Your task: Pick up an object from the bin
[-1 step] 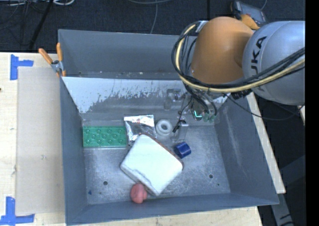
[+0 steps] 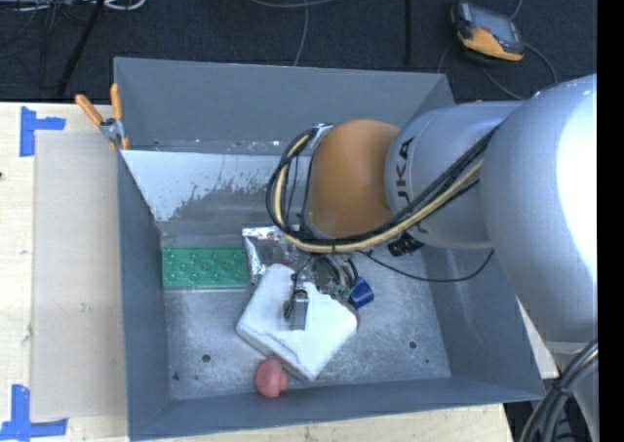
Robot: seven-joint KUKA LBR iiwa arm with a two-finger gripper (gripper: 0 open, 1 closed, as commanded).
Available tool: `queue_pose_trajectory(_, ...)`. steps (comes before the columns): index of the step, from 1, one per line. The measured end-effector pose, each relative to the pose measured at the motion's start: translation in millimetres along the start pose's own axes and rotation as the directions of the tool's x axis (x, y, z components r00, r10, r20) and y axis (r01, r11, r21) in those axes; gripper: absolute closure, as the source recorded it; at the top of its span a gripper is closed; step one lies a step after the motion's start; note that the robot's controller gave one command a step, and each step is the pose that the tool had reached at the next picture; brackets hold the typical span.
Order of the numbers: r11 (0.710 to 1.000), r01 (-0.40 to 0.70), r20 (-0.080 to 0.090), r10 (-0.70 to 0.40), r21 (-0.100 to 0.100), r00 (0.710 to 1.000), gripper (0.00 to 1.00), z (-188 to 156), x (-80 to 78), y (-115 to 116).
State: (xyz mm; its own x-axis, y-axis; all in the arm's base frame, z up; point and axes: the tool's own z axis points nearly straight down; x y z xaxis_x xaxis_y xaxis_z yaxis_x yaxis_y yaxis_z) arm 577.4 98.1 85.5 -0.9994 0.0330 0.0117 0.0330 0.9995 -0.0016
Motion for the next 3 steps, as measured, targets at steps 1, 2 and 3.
queue_pose_trajectory(1,0.997,-0.074,0.014,0.074,-0.005,0.997,0.00,-4.1,-3.3,48.6)
queue_pose_trajectory(2,0.993,-0.121,0.013,0.121,-0.006,0.993,0.00,-5.1,-29.4,29.9)
queue_pose_trajectory(3,0.972,-0.236,0.016,0.236,-0.009,0.972,0.00,8.7,-2.1,69.2)
